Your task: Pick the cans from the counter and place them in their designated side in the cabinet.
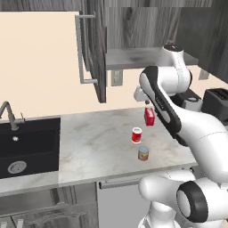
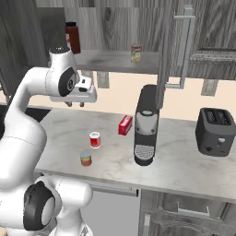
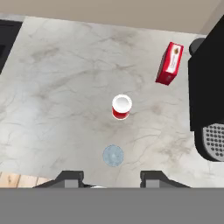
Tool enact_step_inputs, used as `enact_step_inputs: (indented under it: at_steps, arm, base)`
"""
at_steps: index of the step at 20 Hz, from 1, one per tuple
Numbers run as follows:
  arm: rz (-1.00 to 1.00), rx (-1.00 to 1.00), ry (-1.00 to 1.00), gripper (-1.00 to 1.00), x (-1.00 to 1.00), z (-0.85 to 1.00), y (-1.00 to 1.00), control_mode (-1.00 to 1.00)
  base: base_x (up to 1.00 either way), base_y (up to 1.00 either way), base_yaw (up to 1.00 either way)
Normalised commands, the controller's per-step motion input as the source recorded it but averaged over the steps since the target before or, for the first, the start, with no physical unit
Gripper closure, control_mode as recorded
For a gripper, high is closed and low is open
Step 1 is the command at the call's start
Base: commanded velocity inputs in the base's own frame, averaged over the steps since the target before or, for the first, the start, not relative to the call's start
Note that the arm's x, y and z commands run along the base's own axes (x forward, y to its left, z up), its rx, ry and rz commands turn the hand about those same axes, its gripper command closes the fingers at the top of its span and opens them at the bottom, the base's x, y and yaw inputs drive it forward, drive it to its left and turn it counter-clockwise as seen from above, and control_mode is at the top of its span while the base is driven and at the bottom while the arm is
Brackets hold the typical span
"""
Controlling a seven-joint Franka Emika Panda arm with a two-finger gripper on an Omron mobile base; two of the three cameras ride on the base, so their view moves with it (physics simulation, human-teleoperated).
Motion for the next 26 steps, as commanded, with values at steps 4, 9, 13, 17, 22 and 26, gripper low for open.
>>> enact_step_inputs:
  at_steps: [4, 9, 13, 17, 22, 26]
  arm:
    - [0.0, -0.01, -0.02, -1.0, -0.1, 0.0, 0.01, -1.0]
    - [-0.01, 0.0, 0.0, -1.0, -0.15, -0.18, 0.0, -1.0]
    - [-0.02, 0.0, 0.0, -1.0, -0.23, -0.27, 0.0, -1.0]
    - [-0.01, 0.0, 0.01, -1.0, -0.19, -0.26, 0.0, -1.0]
    - [-0.01, 0.0, 0.01, -1.0, -0.07, -0.22, 0.0, -1.0]
    - [0.0, 0.0, 0.02, -1.0, 0.0, -0.22, 0.0, -1.0]
  base:
    - [0.0, 0.0, 0.0]
    - [0.0, 0.0, 0.0]
    - [0.0, 0.0, 0.0]
    - [0.0, 0.0, 0.0]
    - [0.0, 0.0, 0.0]
    - [0.0, 0.0, 0.0]
